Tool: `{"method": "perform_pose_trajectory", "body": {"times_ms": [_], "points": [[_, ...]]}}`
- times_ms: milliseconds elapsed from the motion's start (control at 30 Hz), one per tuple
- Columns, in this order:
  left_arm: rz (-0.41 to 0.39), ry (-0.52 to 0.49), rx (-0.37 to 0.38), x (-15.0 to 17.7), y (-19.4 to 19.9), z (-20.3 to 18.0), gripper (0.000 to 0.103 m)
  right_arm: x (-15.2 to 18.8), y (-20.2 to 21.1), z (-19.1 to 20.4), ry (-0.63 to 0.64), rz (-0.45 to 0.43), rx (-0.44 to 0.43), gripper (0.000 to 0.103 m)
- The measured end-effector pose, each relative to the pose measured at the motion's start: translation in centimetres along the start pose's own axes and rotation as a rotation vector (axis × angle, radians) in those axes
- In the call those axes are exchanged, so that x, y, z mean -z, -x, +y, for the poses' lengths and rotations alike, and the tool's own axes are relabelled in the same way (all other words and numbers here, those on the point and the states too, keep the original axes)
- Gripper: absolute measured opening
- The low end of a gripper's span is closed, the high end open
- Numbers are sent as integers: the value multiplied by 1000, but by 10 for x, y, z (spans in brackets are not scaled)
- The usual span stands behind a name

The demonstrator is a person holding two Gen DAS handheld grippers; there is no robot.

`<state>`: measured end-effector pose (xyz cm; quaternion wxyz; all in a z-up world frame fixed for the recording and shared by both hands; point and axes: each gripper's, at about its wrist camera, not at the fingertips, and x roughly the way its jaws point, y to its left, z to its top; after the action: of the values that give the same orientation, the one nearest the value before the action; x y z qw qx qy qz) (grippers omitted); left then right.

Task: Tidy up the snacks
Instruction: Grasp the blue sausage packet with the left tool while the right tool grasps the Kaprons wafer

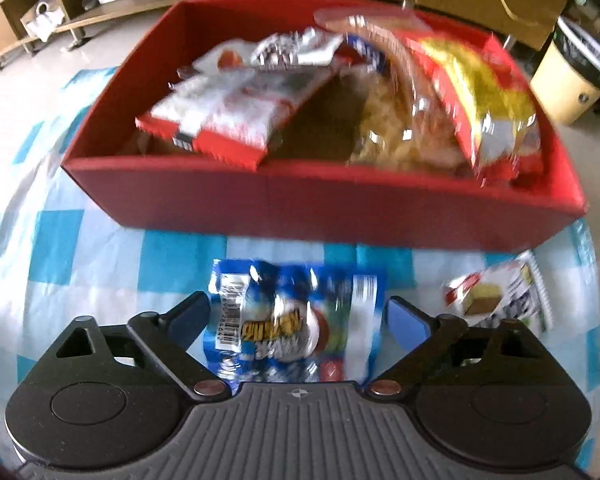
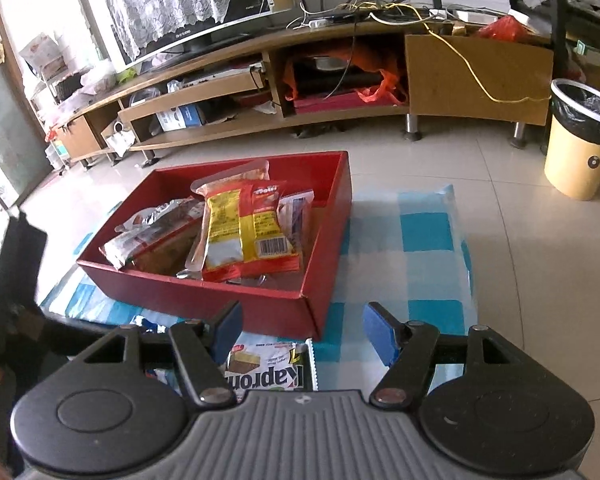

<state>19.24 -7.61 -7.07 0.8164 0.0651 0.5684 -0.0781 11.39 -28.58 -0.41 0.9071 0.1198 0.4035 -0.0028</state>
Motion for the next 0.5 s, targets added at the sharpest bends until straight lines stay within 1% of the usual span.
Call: {"method": "perform_pose_trajectory", "body": {"times_ms": [33, 133, 200, 233, 333, 400, 500], "points": [[1, -17, -20, 3, -1, -2, 101, 0, 1, -1, -3, 1, -2, 63], [6, 2, -19, 7, 0, 0, 100, 2, -1, -5, -17, 24, -14, 63], [13, 18, -14, 7, 1, 5, 97, 5, -3, -6, -27, 43, -24, 63], [7, 21, -24, 7, 3, 7, 93, 7, -5, -6, -28, 57, -29, 63], [3, 12, -21, 8, 6, 12, 92, 11, -12, -4, -25, 88, -35, 63], [1, 7, -23, 13, 10, 16, 86, 12, -19, -3, -16, 108, -33, 63], [5, -8, -11, 21, 21, 27, 85, 15, -32, 0, -16, 147, -35, 63]]}}
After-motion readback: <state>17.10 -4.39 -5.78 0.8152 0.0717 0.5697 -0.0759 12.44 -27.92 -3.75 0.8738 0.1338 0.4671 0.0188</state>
